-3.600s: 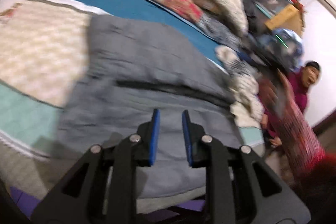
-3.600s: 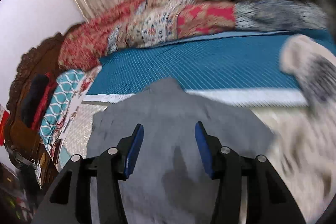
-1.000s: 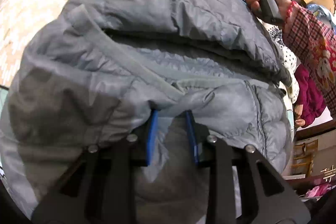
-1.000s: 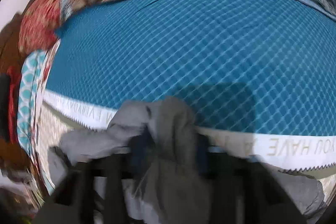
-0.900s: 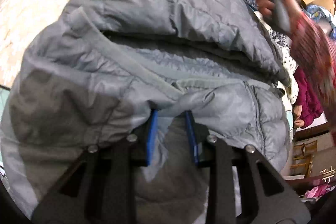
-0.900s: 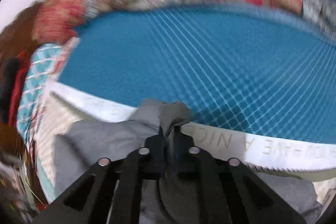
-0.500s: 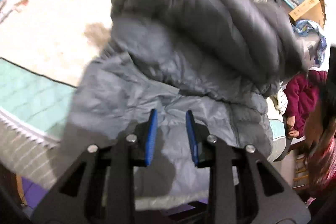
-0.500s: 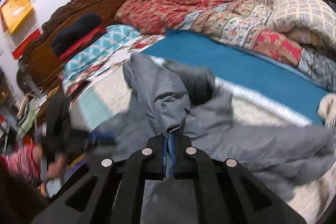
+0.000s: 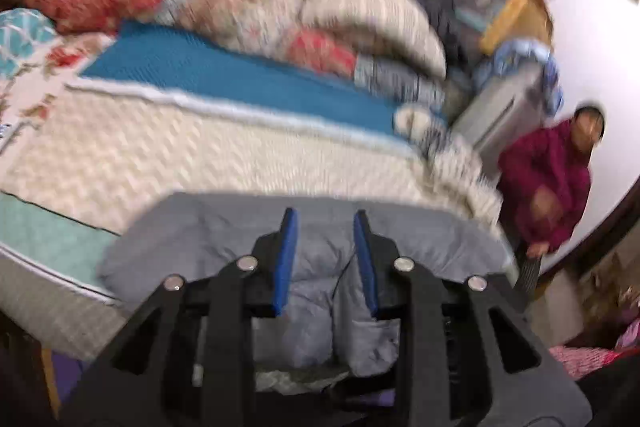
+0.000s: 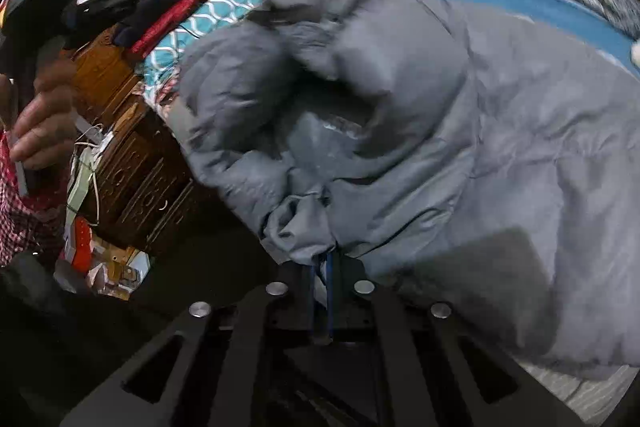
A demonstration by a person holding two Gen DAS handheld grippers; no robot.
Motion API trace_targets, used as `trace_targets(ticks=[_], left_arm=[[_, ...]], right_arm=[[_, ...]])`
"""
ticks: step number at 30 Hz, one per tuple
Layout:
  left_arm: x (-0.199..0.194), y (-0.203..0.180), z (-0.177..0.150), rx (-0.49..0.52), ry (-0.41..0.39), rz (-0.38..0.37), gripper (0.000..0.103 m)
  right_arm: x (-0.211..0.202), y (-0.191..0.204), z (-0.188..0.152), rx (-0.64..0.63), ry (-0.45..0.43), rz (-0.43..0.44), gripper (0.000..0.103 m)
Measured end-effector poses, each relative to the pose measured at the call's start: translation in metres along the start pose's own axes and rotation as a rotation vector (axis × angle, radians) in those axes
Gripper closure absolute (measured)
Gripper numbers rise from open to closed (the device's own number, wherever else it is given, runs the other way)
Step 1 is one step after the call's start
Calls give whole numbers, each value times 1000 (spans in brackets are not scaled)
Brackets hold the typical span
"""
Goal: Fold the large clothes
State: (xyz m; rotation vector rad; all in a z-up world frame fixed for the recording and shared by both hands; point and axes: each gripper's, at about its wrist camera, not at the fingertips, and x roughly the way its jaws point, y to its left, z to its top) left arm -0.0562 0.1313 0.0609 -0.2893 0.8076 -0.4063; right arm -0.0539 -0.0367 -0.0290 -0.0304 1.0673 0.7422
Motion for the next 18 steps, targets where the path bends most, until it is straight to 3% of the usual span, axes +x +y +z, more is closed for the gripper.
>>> trace_targets(ticks=[3, 5, 8, 10, 13, 15, 17, 18], left_arm=[[68, 6, -23, 6, 176, 63, 75], [94, 8, -38, 16, 227, 97, 75], [98, 5, -45, 27, 222, 113, 75], [98, 3, -44, 28, 221, 106, 75], [96, 13, -47, 31, 227, 100, 75], [101, 16, -47, 29, 234, 108, 75], [103, 18, -47, 30, 235, 116, 75], [104, 18, -47, 36, 236, 125, 75]], right_arm=[[-12, -1, -2, 4, -35, -24, 86], [-26, 3, -6, -24, -52, -70, 83], [-71, 9, -17, -52, -104, -84, 73], [-103, 5, -16, -47, -184, -117, 54], [-154, -18, 1, 28, -376, -206, 31], [-172, -45, 14, 101, -478, -276, 26], [-165, -71, 19, 150, -467, -324, 26], [-150, -88, 19, 182, -420, -339, 26]])
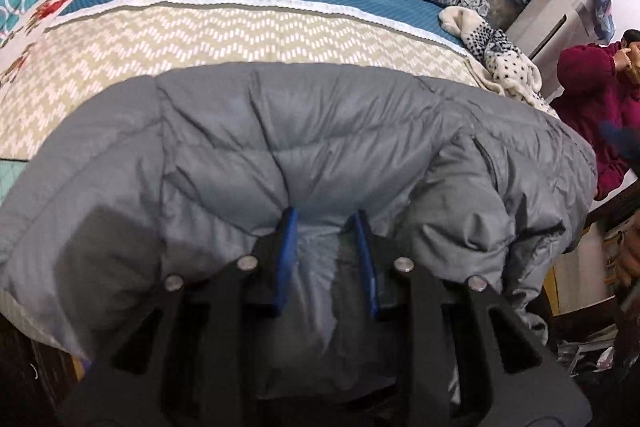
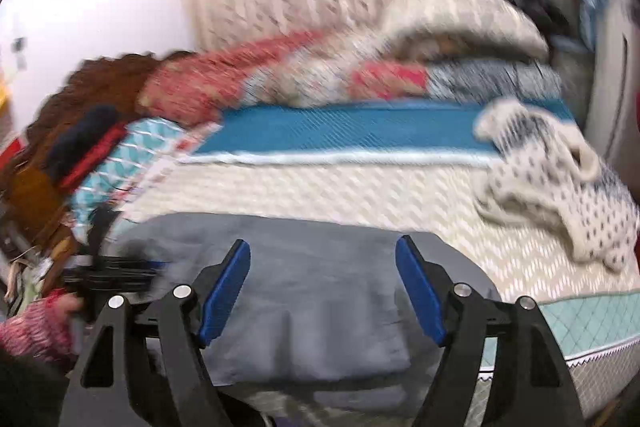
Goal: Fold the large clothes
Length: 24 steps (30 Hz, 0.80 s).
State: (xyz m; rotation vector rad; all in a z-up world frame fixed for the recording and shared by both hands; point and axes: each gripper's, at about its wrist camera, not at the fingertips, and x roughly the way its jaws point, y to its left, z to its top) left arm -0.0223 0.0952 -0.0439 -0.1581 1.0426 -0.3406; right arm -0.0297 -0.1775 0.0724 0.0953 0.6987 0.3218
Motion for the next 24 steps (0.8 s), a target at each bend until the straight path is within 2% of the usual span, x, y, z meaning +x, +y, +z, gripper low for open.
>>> trace_targets(ticks=[2, 3, 4, 5, 7, 10, 13, 15, 19, 22, 24], left_arm=[[4, -1, -1, 12, 1, 19, 75], [5, -1, -1, 20, -3, 23, 75], [7, -2, -2, 31, -10, 17, 75], [8, -2, -3, 41, -14, 14, 75], [16, -6, -5, 87, -16, 37, 75], [17, -4, -4, 91, 6, 42, 75], [-3, 2, -3, 68, 9, 19, 75], [-29, 5, -3, 51, -40, -30, 75], [-71, -2, 1, 53, -141, -112, 75], [-69, -15, 9, 72, -149, -161, 72], [-52, -29, 13, 93, -127, -150, 71]], right_arm=[[37, -23, -23, 52, 141, -32, 26], [59, -32, -47, 80, 225, -40, 26], [76, -38, -72, 89, 267, -39, 26], [83, -44, -93, 119, 250, -19, 26], [86, -44, -109, 164, 209, -19, 26], [82, -34, -115, 145, 184, -70, 26], [74, -25, -116, 126, 178, -76, 26], [64, -21, -112, 133, 161, -80, 26], [37, -5, -92, 106, 55, -66, 26], [29, 22, -70, 43, 4, -9, 26], [33, 41, -60, -3, 3, 22, 26]])
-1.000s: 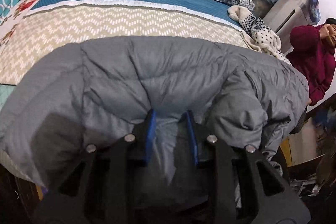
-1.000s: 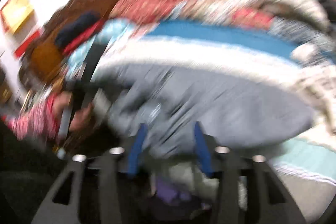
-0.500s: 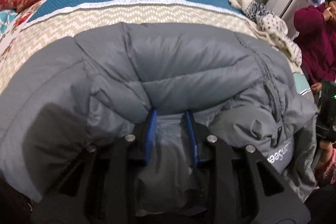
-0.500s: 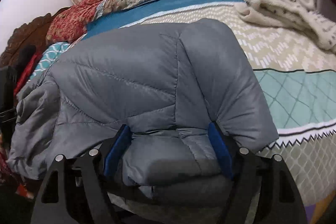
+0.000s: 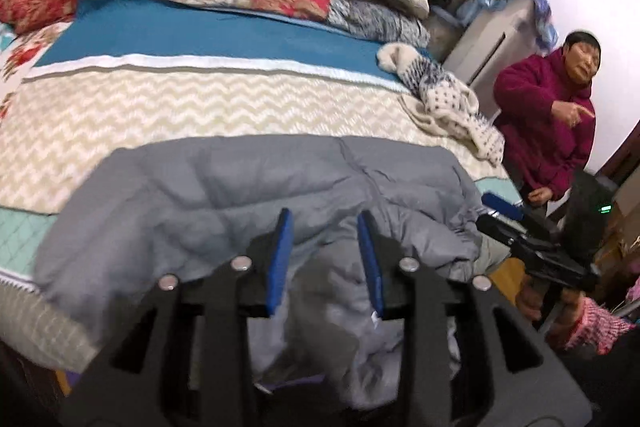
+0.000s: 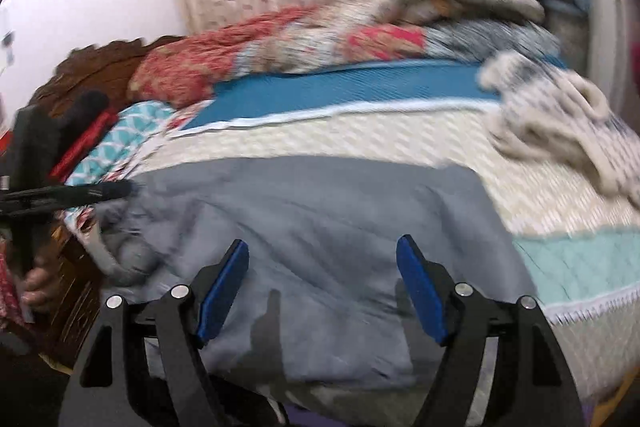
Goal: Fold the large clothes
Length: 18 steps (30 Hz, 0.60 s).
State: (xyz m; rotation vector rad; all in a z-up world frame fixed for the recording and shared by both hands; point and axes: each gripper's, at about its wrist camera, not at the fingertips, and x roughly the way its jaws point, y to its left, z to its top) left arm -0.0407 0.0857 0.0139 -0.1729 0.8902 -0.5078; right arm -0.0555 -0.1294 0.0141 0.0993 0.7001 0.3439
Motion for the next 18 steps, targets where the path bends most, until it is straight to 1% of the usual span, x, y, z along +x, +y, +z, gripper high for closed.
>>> trace_targets(ticks=[2, 4, 5, 6, 7, 9, 11, 14, 18], left_arm=[[26, -12, -3, 28, 43, 17, 71], [50, -21, -10, 52, 98, 93, 71], [67, -24, -16, 68, 138, 161, 71], [75, -24, -21, 72, 153, 178, 71], [82, -24, -26, 69, 155, 186, 70], [87, -26, -30, 76, 153, 210, 70], [90, -29, -31, 94, 160, 244, 70], [91, -28, -31, 85, 168, 248, 70], [90, -25, -31, 68, 176, 254, 70]], right_arm=[[12, 13, 3, -41, 32, -5, 26], [36, 17, -6, -47, 106, -32, 26], [55, 11, -15, -32, 176, -62, 26], [64, 4, -23, -14, 207, -70, 26], [70, -2, -31, 0, 209, -66, 26], [76, -4, -40, -10, 209, -81, 26], [79, -3, -41, -14, 221, -92, 26], [83, -7, -39, -10, 227, -87, 26], [67, -9, -33, 23, 209, -57, 26]])
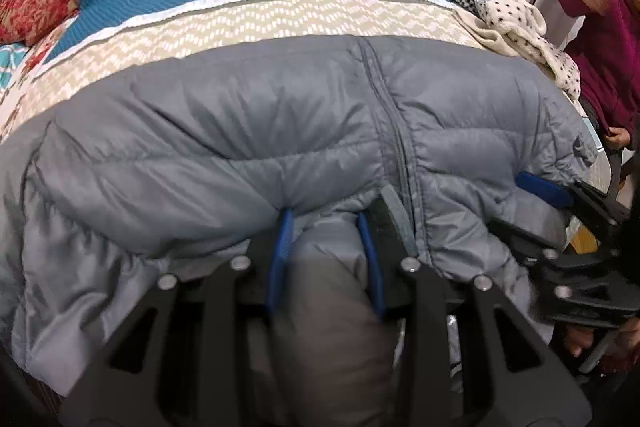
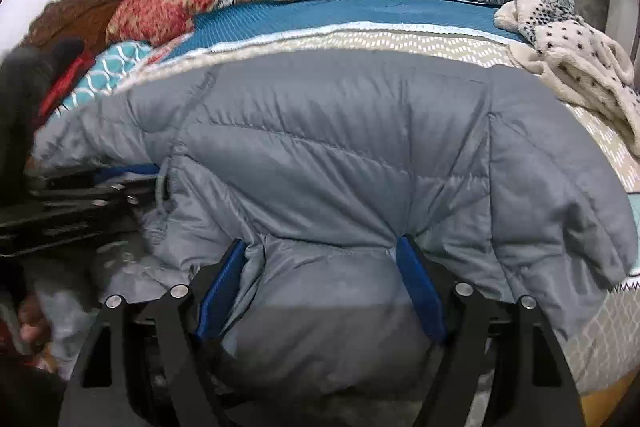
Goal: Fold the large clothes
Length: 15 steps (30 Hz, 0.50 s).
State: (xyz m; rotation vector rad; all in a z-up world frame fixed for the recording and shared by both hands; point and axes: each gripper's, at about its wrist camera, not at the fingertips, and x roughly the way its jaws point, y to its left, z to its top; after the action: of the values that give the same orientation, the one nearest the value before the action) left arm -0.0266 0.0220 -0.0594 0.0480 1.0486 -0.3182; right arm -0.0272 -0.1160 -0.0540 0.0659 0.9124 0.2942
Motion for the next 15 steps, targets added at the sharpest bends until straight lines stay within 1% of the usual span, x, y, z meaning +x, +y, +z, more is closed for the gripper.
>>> trace_targets(ticks=[2, 3, 7, 8, 9, 11, 12, 13, 15], left_arm=[[0, 1, 0, -2, 4, 1, 70], [1, 1, 0, -2, 5, 1, 70], [3, -1, 1, 2, 8, 14, 70], [4, -2, 0, 7, 9, 22, 69], [4, -3, 0, 11, 9, 28, 69], [6, -5, 1, 19, 11, 41, 69], [7, -8, 1, 25, 11, 47, 69], [7, -9, 1, 31, 10, 54, 69], [8, -12, 0, 50, 8, 76, 69]], right_arm=[[-16, -6, 1, 37, -33, 16, 26], [-22, -9, 3, 43, -47, 11, 26], [-49, -24, 7, 66, -124, -38, 26], [-49, -28, 6, 73, -120, -51, 26], [-43, -34, 4, 84, -97, -73, 26], [-18, -51, -4, 130, -2, -103, 26], [-9, -58, -12, 153, 7, -73, 26], [-7, -61, -16, 165, -8, -57, 26], [-2, -58, -19, 151, -12, -75, 26]])
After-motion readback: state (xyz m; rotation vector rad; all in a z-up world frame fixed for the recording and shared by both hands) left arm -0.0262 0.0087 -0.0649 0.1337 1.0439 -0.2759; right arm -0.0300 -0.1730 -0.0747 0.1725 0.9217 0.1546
